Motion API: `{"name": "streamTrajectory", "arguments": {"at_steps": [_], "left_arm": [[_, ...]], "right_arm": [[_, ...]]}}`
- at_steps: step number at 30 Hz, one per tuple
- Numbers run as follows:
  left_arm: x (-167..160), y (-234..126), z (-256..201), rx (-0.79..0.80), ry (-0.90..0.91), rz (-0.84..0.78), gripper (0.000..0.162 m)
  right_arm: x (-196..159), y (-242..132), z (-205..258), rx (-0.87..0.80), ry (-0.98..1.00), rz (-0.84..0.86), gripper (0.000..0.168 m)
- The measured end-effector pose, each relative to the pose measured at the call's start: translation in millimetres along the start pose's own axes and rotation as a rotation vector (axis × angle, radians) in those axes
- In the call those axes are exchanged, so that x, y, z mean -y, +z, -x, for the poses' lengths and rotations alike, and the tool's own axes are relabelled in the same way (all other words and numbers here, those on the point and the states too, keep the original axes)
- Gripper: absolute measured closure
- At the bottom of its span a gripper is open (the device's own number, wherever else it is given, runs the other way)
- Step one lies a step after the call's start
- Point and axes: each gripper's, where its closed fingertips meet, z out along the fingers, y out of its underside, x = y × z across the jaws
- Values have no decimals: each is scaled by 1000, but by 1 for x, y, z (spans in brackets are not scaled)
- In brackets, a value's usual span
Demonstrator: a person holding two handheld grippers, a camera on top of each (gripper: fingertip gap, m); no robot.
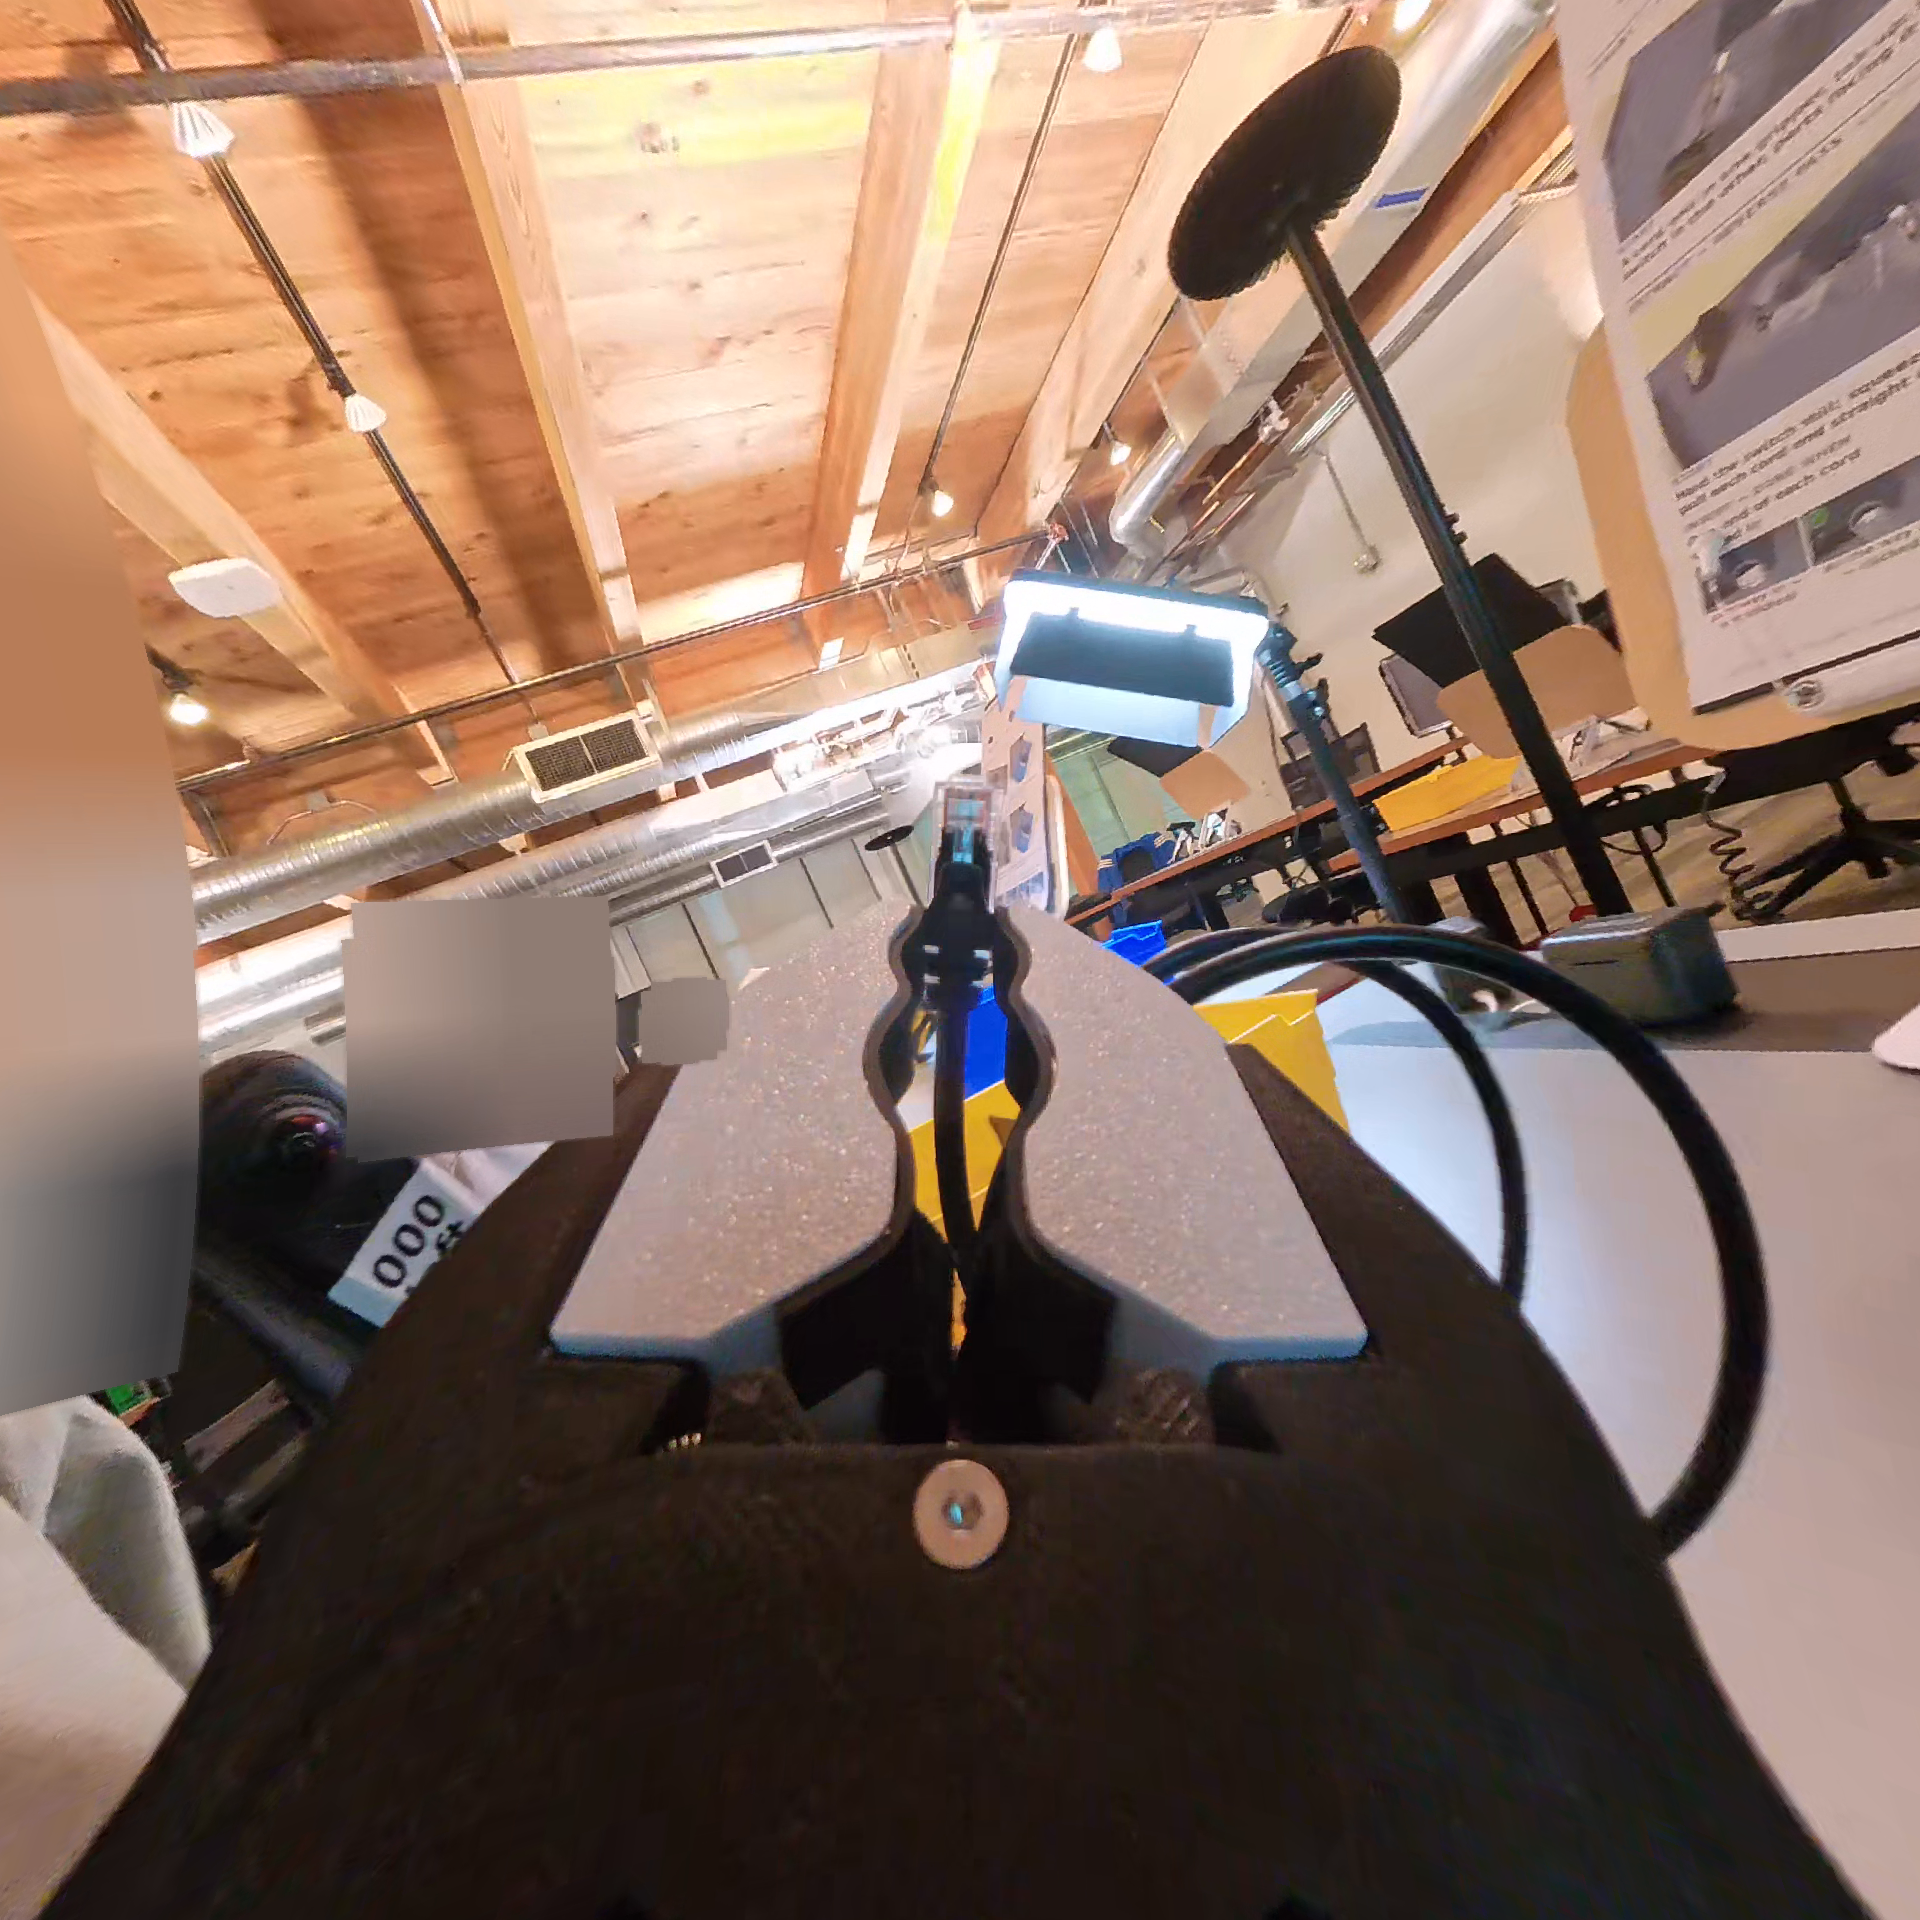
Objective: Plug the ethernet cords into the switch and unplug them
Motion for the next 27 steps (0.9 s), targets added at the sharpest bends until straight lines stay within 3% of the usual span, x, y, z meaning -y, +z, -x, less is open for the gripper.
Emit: {"name": "streamTrajectory", "arguments": {"at_steps": [5, 8, 9, 12, 15, 17, 20, 23, 24, 25, 27], "left_arm": [[-7, 2, -4, -25, -39, 51, 152], [-5, -5, -1, -132, -211, 53, 156], [-3, -10, 1, -197, -300, 43, 157], [-1, -28, 1, -463, -569, 74, 157], [10, -49, -4, -754, -779, 68, 157], [13, -59, -9, -894, -819, 97, 157], [5, -62, -18, -957, -782, 202, 157], [-2, -62, -29, -988, -713, 268, 157], [-3, -63, -31, -993, -699, 275, 157], [-5, -63, -31, -987, -681, 287, 157], [-9, -57, -25, -907, -647, 268, 156]], "right_arm": [[-8, 2, 10, 24, 23, 15, 157], [-9, 0, 15, 83, 26, 44, 155], [-8, -2, 20, 134, 19, 56, 151], [-6, -11, 23, 211, -101, 176, 115], [-13, -22, 37, 336, -293, 384, 111], [-14, -25, 46, 407, -360, 483, 112], [-24, -27, 57, 492, -342, 633, 122], [-45, -27, 59, 514, -308, 771, 127], [-51, -27, 57, 510, -315, 794, 145], [-55, -29, 57, 519, -313, 808, 152], [-55, -28, 50, 478, -303, 799, 153]]}}
